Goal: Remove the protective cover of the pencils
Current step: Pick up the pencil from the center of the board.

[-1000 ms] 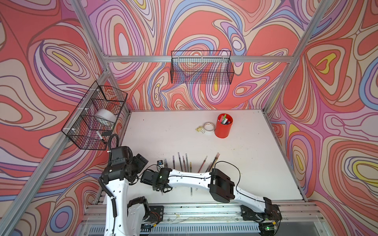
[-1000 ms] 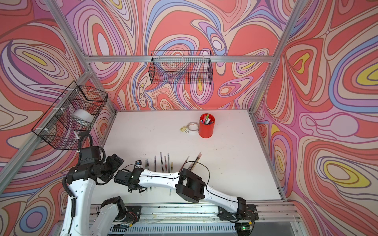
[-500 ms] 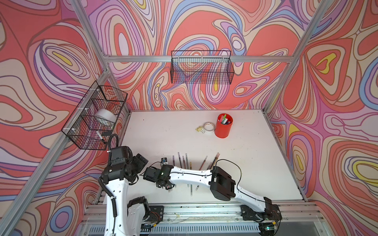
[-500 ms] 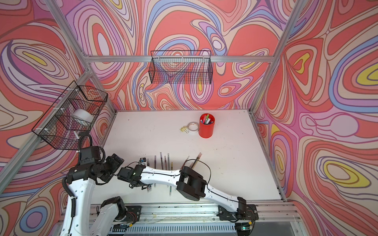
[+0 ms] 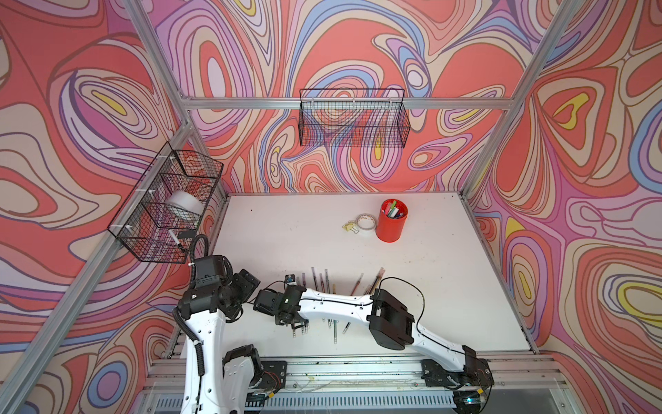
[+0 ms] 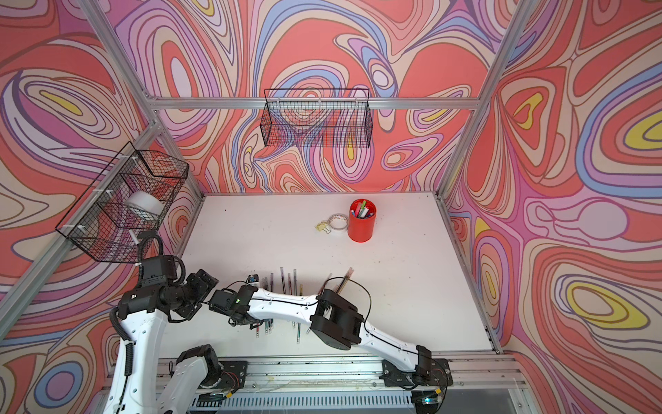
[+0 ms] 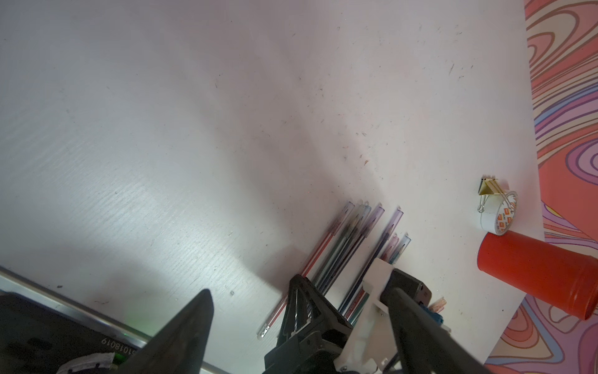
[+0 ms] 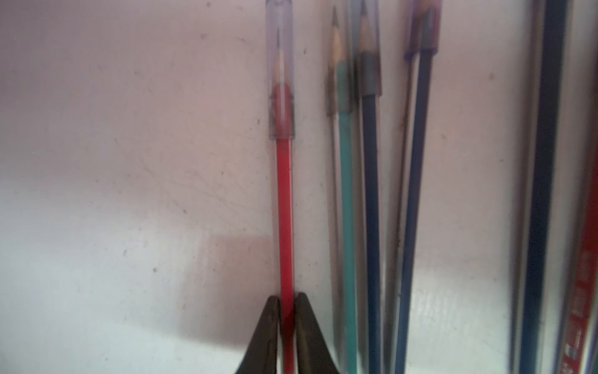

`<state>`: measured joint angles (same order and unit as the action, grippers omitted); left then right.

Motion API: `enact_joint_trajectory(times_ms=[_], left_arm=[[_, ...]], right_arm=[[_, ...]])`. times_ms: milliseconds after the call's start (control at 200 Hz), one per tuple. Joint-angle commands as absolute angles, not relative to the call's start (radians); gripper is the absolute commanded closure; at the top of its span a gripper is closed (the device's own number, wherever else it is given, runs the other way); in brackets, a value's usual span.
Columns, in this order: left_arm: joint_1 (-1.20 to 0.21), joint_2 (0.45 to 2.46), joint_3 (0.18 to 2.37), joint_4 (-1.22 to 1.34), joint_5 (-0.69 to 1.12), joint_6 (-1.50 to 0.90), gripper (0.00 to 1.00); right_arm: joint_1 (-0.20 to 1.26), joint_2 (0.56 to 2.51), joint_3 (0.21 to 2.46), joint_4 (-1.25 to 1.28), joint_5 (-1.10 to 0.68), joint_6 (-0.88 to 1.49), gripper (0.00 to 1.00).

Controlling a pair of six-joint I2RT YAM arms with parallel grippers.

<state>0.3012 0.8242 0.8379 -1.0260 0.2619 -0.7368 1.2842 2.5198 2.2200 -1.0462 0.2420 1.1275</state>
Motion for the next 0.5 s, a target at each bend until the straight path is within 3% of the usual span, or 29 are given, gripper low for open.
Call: enact_joint_trajectory(times_ms=[0, 496], left_arm=[[0.308, 0.828, 0.848, -1.024, 0.271, -0.749, 0.13], [0.307, 0.824, 0.834, -0.966, 0.382, -0.715, 0.09]], right_arm=[[1.256, 2.612, 2.143, -1.093, 0.185, 1.122, 0.88], [1.256, 2.414, 2.016, -0.832, 0.167, 1.046, 0.93]])
